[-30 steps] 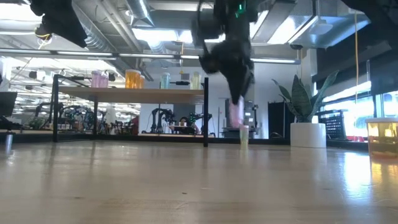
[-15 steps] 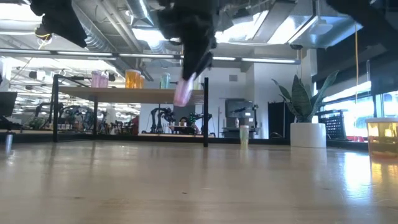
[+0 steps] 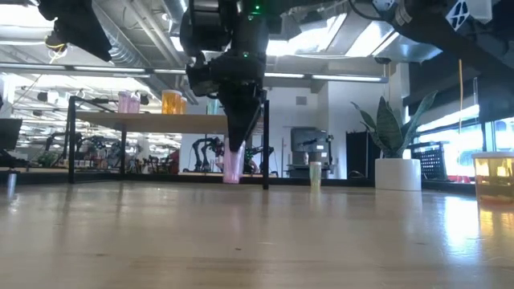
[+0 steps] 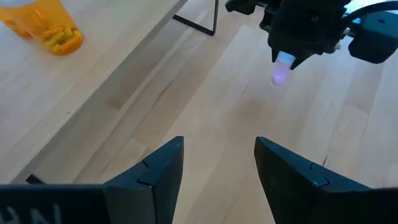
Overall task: Pick and place medicine bottles onto shelf by color
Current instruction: Put the pink pill bottle on the shelf aligned with the other pink pill bottles
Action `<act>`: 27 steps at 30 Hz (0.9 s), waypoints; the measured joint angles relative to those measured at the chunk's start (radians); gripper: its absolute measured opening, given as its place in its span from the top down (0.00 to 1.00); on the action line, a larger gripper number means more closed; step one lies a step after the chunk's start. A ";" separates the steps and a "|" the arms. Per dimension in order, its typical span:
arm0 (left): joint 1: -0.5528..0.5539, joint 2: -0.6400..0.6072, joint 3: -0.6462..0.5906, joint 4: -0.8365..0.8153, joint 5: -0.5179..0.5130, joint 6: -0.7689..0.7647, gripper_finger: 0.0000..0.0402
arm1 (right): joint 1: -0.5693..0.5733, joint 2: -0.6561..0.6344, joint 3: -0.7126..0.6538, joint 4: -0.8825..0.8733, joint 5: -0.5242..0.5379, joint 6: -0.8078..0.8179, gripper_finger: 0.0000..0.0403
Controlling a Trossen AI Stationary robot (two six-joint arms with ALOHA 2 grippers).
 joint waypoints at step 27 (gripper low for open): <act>0.000 0.000 0.000 0.000 0.000 0.000 0.53 | -0.005 -0.001 -0.013 0.038 0.000 -0.046 0.69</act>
